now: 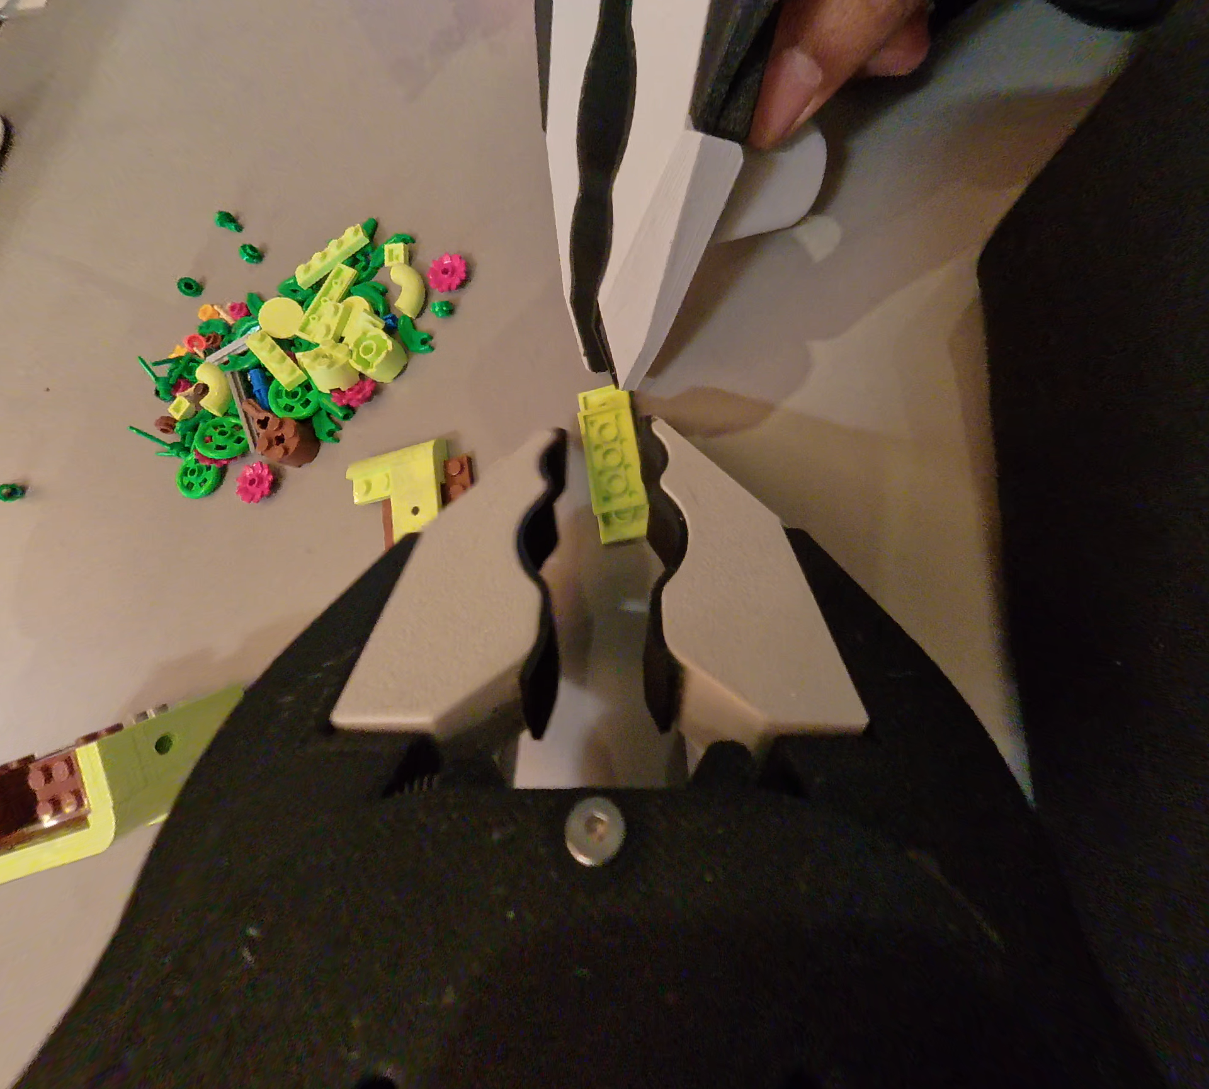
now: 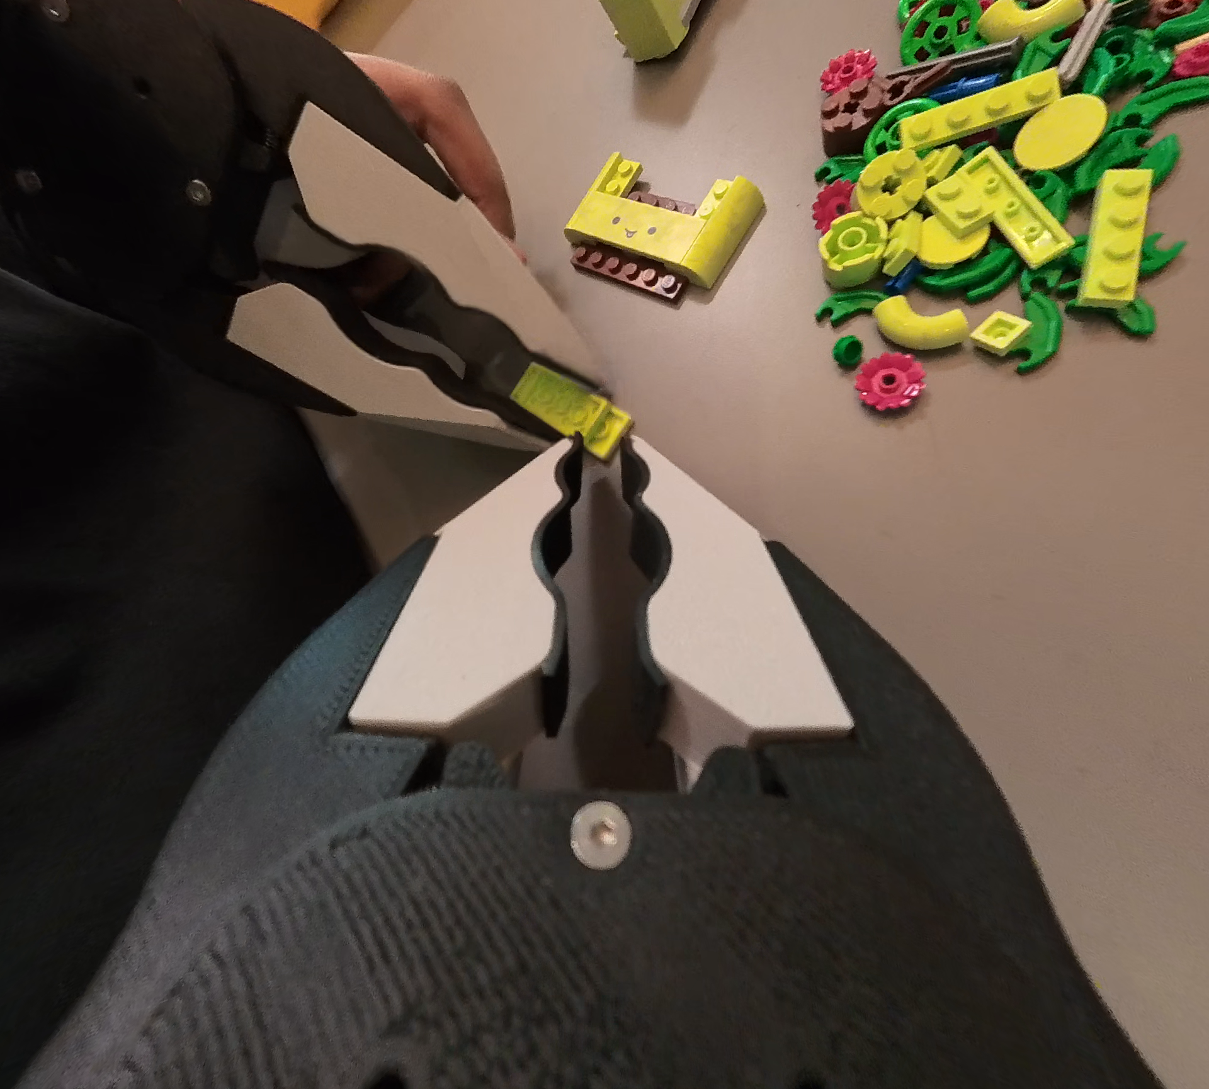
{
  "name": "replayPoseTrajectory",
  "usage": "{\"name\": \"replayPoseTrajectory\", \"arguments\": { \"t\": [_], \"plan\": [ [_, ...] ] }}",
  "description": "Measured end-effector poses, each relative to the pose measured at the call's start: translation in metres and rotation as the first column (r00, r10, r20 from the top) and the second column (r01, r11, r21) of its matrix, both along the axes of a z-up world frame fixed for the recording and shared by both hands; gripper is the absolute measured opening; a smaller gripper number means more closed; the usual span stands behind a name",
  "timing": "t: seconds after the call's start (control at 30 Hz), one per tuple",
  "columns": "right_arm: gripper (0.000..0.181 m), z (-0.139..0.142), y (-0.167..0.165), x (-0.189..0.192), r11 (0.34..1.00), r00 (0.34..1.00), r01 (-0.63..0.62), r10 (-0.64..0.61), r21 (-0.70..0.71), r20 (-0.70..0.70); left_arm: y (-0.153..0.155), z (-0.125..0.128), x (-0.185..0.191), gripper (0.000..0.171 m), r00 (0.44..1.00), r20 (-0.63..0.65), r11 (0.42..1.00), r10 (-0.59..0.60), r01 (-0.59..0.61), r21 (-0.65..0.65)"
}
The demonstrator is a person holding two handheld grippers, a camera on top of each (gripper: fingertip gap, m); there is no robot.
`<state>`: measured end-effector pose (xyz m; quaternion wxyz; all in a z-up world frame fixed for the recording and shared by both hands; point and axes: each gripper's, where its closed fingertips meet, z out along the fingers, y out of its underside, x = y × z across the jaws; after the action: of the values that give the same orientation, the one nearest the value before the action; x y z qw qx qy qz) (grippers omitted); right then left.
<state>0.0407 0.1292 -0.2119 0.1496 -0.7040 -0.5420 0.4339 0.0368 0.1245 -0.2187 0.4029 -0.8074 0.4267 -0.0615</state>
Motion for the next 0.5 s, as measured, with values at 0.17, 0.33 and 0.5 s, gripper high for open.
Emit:
{"name": "replayPoseTrajectory", "arguments": {
  "t": [0.17,0.33,0.5],
  "plan": [
    [0.005,-0.002,0.010,0.000,0.998,1.000,0.007,-0.008,0.057,0.011,0.004,-0.001,-0.001,0.015,0.998,0.040,0.997,0.042,-0.040,-0.062],
    [0.007,-0.003,0.010,-0.002,0.999,1.000,-0.008,0.007,0.048,0.019,0.005,-0.002,0.001,0.020,0.998,0.049,0.996,0.046,-0.042,-0.076],
    [0.008,-0.002,0.013,-0.004,0.997,1.000,-0.003,0.001,0.078,0.016,0.007,-0.002,0.003,0.015,0.996,0.068,0.993,0.062,-0.055,-0.104]
  ]
}}
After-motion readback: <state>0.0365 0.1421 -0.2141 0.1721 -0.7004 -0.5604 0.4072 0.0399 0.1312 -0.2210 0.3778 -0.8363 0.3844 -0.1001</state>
